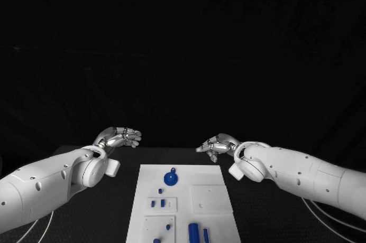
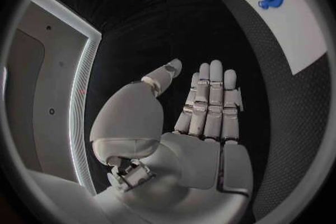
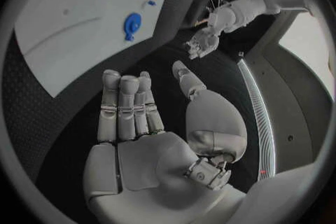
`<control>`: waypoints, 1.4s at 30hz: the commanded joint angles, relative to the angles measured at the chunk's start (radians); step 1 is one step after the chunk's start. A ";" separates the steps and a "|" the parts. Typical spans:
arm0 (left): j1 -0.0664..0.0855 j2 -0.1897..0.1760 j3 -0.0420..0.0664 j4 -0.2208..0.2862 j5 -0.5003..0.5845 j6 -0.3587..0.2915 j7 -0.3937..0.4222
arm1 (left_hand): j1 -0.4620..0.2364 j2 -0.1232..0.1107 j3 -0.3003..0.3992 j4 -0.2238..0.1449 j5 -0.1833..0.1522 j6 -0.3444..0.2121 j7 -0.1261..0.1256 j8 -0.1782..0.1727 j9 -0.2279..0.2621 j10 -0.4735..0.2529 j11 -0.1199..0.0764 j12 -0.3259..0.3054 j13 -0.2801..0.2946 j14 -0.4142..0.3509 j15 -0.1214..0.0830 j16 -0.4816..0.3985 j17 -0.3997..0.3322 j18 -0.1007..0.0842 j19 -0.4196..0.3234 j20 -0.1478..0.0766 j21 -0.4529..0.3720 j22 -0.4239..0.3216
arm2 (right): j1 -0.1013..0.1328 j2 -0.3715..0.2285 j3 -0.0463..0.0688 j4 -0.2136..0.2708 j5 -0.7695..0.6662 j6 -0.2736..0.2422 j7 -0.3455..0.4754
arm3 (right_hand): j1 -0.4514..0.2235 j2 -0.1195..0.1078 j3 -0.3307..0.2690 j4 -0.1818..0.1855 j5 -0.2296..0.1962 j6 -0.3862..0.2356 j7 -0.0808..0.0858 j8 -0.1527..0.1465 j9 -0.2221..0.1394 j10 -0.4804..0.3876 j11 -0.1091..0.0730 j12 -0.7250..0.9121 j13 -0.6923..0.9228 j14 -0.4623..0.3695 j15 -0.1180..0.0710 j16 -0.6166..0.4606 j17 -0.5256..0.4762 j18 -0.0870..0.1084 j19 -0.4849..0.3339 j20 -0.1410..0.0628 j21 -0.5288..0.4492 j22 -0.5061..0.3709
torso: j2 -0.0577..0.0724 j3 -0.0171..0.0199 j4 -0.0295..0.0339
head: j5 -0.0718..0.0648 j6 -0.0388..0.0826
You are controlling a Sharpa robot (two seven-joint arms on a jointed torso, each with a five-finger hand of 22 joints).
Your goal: Assemble the parts on the task board
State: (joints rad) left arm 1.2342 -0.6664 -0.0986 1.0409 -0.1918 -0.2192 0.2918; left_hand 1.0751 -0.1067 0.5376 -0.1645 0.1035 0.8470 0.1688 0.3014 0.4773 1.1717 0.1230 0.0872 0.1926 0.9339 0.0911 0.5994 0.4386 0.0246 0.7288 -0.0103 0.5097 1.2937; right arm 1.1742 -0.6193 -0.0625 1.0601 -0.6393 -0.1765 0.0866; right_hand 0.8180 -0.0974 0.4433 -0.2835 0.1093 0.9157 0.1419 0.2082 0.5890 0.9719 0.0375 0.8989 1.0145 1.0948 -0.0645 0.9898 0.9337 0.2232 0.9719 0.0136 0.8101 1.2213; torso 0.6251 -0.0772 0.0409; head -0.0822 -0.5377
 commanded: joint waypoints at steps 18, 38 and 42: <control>-0.014 0.063 0.003 -0.126 0.082 0.046 0.037 | -1.075 0.107 -0.538 0.164 -0.104 -0.847 -0.169 -0.301 -0.477 -1.172 -0.123 -0.087 -0.193 -0.934 -0.091 -0.599 -0.439 -0.025 -0.729 0.010 -0.510 -0.509 | -0.066 0.074 0.060 -0.263 0.335 0.018 0.151 | -0.818 0.097 -0.443 0.284 -0.109 -0.916 -0.142 -0.208 -0.589 -0.972 -0.037 -0.899 -1.014 -1.095 0.065 -0.990 -0.934 -0.223 -0.972 -0.014 -0.810 -1.221 | -0.041 0.0114 0.0027 | 0.039 0.063; -0.145 -0.073 0.077 0.380 0.167 -0.415 0.184 | -1.075 0.107 -0.538 0.164 -0.104 -0.847 -0.169 -0.301 -0.477 -1.172 -0.123 -0.087 -0.193 -0.934 -0.091 -0.599 -0.439 -0.025 -0.729 0.010 -0.510 -1.294 | -0.105 -0.083 0.062 0.255 0.539 -0.392 0.341 | -0.818 0.097 -0.443 0.284 -0.109 -0.916 -0.142 -0.208 -0.589 -0.972 -0.037 -0.899 -1.014 -1.095 0.065 -0.990 -0.934 -0.223 -0.972 -0.014 -0.810 -1.221 | -0.081 0.0772 -0.0409 | 0.082 -0.062; -0.168 -0.097 0.090 0.469 0.182 -0.496 0.210 | -1.075 0.107 -0.538 0.164 -0.104 -0.847 -0.169 -0.301 -0.477 -1.172 -0.123 -0.087 -0.193 -0.934 -0.091 -0.599 -0.439 -0.025 -0.729 0.010 -0.510 -1.294 | -0.114 -0.120 0.062 0.377 0.587 -0.489 0.385 | -0.818 0.097 -0.443 0.284 -0.109 -0.916 -0.142 -0.208 -0.589 -0.972 -0.037 -0.899 -1.014 -1.095 0.065 -0.990 -0.934 -0.223 -0.972 -0.014 -0.810 -1.221 | -0.081 0.0772 -0.0409 | 0.082 -0.062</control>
State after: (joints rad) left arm 1.0703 -0.7592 -0.0113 1.4881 -0.0441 -0.5730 0.4325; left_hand 0.0070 0.0001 0.0039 -0.0004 0.0047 0.0050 -0.0003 0.0031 0.0026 0.0052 -0.0001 0.0068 0.0017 0.0036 0.0002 0.0035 0.0016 0.0153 0.0036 -0.0001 0.0035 0.0088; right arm 1.0624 -0.7325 -0.0014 1.4084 -0.1275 -0.5243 0.3834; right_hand 0.0058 -0.0001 0.0044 0.0000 0.0035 0.0046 -0.0001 0.0035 0.0011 0.0037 -0.0001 0.0035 0.0012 0.0047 0.0004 0.0035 0.0015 0.0137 0.0049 -0.0002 0.0035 0.0012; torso 0.5456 -0.0026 0.0015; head -0.0002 -0.5991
